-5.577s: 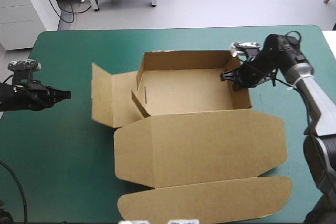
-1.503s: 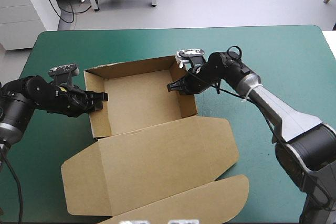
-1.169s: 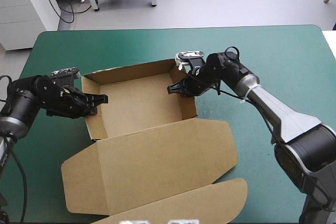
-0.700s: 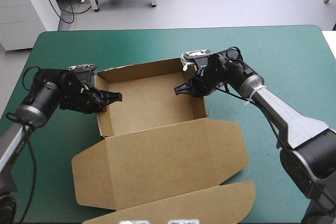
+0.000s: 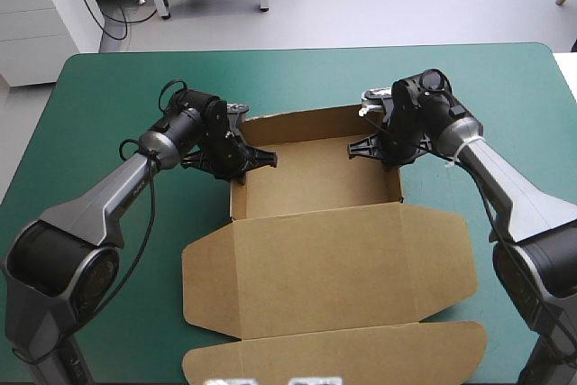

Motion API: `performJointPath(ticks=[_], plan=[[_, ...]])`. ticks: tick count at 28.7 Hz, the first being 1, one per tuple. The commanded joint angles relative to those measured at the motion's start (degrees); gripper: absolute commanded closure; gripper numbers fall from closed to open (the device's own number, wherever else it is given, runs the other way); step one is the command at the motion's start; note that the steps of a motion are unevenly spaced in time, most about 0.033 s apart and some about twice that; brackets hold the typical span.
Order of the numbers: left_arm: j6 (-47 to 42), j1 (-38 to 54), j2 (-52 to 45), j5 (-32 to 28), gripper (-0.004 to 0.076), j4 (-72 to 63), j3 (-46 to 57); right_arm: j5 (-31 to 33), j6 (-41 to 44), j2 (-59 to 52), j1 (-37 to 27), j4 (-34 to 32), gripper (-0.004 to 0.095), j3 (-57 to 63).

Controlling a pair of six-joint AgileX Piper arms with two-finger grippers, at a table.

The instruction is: Fold the box

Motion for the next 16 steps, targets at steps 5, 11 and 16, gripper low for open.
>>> performJointPath(ticks=[5, 11, 16], plan=[[3.9, -0.8, -0.5, -1.6, 0.0731, 0.0, -1.7, -3.6, -1.7, 1.5, -0.3, 6.0, 0.0924, -1.1], [4.7, -0.8, -0.5, -3.3, 0.0727, 0.0, -1.7, -4.9, -2.8, 3.0, -0.2, 6.5, 0.0924, -1.1], [4.8, -0.8, -0.5, -3.5, 0.0636, -0.2, -1.7, -4.4, -3.4, 2.9, -0.1, 2.9, 0.0893, -1.6]])
